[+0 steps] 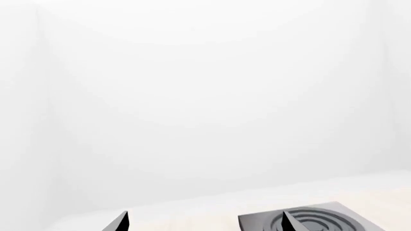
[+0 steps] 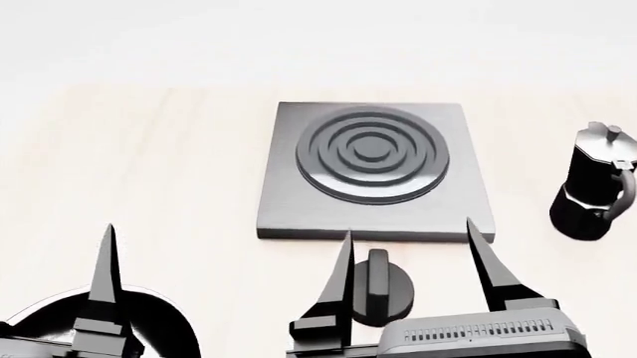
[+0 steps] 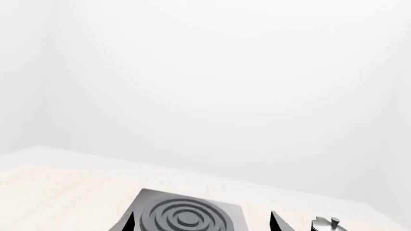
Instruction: Turn on the stove.
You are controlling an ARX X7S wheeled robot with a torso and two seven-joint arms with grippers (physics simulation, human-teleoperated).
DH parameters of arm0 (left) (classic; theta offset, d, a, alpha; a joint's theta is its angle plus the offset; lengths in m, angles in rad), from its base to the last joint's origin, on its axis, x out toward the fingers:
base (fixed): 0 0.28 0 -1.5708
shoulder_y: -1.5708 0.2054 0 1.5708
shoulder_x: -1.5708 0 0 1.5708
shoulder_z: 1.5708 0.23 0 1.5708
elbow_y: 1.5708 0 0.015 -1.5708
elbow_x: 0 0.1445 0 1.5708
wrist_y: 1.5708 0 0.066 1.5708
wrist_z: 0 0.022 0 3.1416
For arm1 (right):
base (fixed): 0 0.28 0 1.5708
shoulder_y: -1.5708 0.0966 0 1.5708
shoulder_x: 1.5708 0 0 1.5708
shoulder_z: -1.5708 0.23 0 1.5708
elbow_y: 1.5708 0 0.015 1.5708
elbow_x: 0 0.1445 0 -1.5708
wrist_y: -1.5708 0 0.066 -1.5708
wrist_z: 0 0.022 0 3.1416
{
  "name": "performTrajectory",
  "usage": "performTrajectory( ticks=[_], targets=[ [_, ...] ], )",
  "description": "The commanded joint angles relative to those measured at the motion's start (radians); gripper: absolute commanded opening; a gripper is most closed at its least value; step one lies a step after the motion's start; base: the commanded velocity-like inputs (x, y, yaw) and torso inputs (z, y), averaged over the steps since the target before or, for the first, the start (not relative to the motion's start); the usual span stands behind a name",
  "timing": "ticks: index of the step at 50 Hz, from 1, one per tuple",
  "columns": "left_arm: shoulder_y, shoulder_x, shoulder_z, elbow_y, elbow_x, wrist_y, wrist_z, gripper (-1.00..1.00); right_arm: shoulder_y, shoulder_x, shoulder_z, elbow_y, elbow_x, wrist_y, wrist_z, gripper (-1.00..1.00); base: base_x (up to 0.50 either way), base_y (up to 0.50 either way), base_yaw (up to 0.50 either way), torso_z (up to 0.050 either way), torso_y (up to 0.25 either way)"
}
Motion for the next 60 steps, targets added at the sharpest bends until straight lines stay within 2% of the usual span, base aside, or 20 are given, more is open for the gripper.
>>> performTrajectory(
  ticks=[1,42,60],
  targets=[
    [-0.002,-0.004,-0.002,-0.001,-0.007,0.001,-0.004,1.00,0.003,0.001,-0.003,-0.003,0.006,0.004,0.005,1.00,0.16,0.00,0.00,0.000,0.000],
    [-0.002,-0.019,0.010,0.001,-0.013,0.004,-0.025,1.00,0.001,0.017,-0.016,0.017,0.019,-0.017,0.018,1.00,0.17,0.00,0.00,0.000,0.000],
    [-0.004,-0.023,0.012,0.001,-0.020,0.005,-0.031,1.00,-0.003,0.002,0.007,0.093,0.046,-0.048,0.022,1.00,0.00,0.00,0.00,0.000,0.000]
  ],
)
